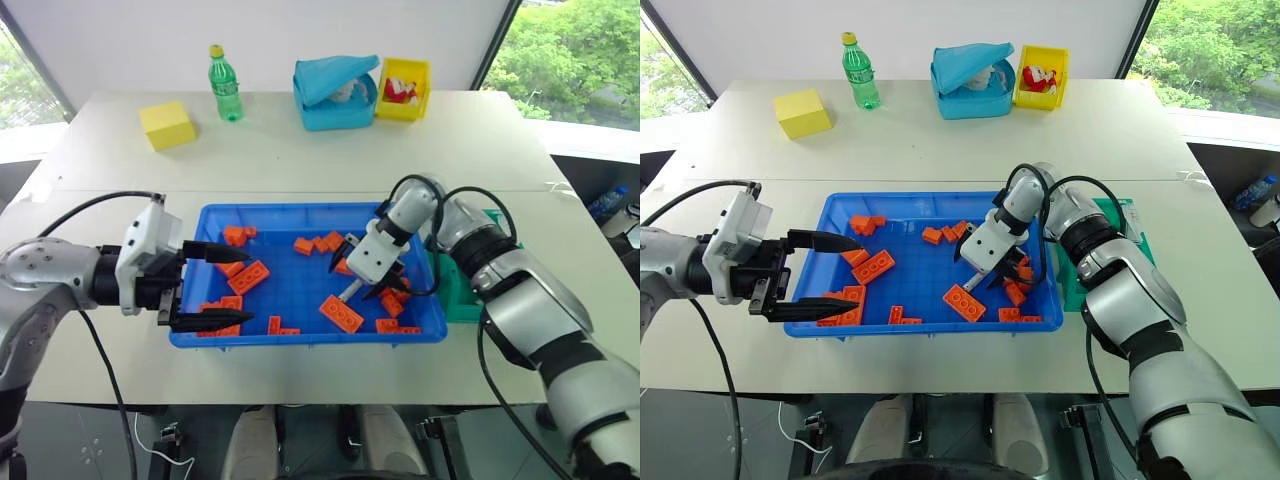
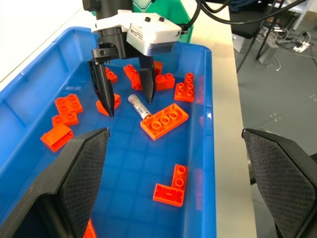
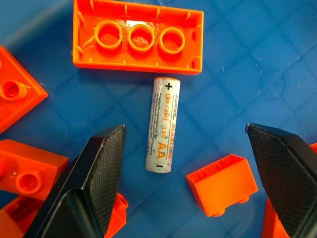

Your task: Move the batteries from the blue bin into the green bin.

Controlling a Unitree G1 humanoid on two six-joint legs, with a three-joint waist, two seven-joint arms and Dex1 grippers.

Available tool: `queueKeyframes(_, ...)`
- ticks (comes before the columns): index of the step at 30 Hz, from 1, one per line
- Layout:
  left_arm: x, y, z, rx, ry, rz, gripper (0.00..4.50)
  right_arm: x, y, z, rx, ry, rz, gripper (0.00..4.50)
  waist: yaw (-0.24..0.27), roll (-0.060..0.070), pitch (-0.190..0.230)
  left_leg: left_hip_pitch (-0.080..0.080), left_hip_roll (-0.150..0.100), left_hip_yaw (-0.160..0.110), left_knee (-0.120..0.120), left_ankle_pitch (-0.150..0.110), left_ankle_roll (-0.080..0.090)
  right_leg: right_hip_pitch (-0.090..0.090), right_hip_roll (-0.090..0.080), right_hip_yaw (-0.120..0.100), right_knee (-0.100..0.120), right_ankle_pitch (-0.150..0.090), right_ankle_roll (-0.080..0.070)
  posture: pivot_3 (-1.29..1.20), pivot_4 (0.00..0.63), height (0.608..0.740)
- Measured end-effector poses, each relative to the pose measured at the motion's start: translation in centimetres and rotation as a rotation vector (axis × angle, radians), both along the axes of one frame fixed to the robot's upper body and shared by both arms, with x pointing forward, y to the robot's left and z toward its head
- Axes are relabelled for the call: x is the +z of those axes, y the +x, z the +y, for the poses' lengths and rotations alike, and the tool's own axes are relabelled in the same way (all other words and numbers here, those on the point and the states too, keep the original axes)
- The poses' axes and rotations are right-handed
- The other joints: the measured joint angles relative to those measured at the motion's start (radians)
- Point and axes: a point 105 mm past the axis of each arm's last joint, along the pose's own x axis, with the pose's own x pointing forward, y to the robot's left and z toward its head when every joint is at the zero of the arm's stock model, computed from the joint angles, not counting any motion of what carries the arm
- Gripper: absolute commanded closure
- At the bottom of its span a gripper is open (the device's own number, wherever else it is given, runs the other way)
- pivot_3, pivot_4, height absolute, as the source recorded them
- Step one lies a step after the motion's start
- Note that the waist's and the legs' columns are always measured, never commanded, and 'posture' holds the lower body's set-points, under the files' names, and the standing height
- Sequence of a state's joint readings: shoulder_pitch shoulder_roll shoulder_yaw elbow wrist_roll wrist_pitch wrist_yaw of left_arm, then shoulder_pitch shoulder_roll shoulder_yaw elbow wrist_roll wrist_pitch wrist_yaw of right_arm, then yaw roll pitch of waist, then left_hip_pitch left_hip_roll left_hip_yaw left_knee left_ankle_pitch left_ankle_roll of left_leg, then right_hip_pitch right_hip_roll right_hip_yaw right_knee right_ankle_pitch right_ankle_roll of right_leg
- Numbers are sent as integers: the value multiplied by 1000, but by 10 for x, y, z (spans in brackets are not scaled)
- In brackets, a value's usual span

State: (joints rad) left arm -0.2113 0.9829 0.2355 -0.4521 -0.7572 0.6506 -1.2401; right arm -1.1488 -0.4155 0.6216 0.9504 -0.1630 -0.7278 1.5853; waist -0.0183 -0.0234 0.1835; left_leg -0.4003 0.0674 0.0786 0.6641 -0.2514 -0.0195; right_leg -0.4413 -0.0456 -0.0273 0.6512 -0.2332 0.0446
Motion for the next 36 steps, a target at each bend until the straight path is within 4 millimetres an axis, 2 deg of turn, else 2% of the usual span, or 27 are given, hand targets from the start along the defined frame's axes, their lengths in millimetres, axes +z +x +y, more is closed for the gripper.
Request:
queueKeyframes(1, 1, 1, 0, 2, -2, -4, 0, -2, 0, 1, -6, 5, 11, 1776, 0, 0, 0, 1, 0, 0, 0, 0, 0, 1, 0, 0, 0, 0, 0, 0, 150, 736)
queueKeyframes(6, 8, 4, -4, -14, -3, -33, 0, -5, -1, -2, -90, 11, 98, 4400, 1, 0, 0, 1, 0, 0, 0, 0, 0, 1, 0, 0, 0, 0, 0, 0, 150, 736)
queueKeyframes(10, 8, 9, -3, -13, -15, -26, 0, -2, -6, -5, -228, 74, 218, 4457, 4, 1, 1, -1, 0, 0, 0, 0, 0, 0, 0, 0, 0, 0, 0, 0, 150, 736)
queueKeyframes(12, 6, 14, -5, -16, -30, -17, 0, 18, -7, -5, -355, 191, 293, 4457, 6, 2, 1, -3, 0, 0, 0, 0, 0, -3, -1, 0, 0, 2, 3, 0, 150, 736)
queueKeyframes(14, 2, 19, -6, -14, -44, -19, 0, 54, -4, -11, -475, 346, 307, 4457, 8, 2, 1, -6, 0, 0, 0, 0, 0, -4, -1, -1, 0, 2, 3, 0, 150, 736)
queueKeyframes(17, -1, 24, -7, -2, -63, -17, 0, 105, 3, -42, -704, 556, 245, 4457, 13, 2, 1, -7, 0, -1, 0, 0, 0, -4, -1, -2, -2, 2, 3, 0, 150, 736)
queueKeyframes(19, -1, 25, -8, -3, -76, -22, 0, 123, 1, -80, -900, 641, 210, 4457, 22, 2, 1, -7, 0, -1, 0, 0, 0, -4, -1, -2, -4, 1, 2, 0, 150, 736)
queueKeyframes(21, 0, 28, -6, 3, -82, -27, 0, 122, -8, -120, -1063, 657, 182, 4457, 30, 2, 1, -7, -1, -1, -1, -1, 0, -4, -2, -2, -5, 0, 0, 0, 150, 736)
queueKeyframes(23, -1, 32, -3, 14, -81, -26, 0, 111, -21, -146, -1179, 632, 173, 4457, 31, 2, 1, -7, -1, 0, -1, -1, 0, -4, -1, -2, -5, 0, 0, 0, 150, 736)
queueKeyframes(26, -4, 36, -2, 9, -75, -17, 0, 103, -33, -164, -1288, 637, 170, 4457, 18, 2, 1, -6, -1, 0, -1, -1, 0, -5, -1, -1, -4, 0, 0, 0, 150, 736)
queueKeyframes(29, -2, 41, -2, 10, -83, -27, 0, 95, -43, -172, -1380, 658, 162, 4457, 8, 2, 1, -6, -1, -1, -1, -1, 1, -4, -1, -1, -4, 0, 0, 0, 150, 736)
queueKeyframes(34, 0, 46, -6, 26, -128, -23, 0, 67, -44, -183, -1537, 662, 136, 1970, 6, 2, 1, -7, -1, -1, 0, -1, 1, -4, -1, -1, -4, 1, 3, 0, 150, 736)
queueKeyframes(36, 0, 47, -5, 39, -129, -19, 0, 65, -43, -185, -1546, 663, 119, 942, 5, 2, 1, -6, -1, -1, -1, -1, 1, -4, -1, -1, -4, 1, 3, 0, 150, 736)
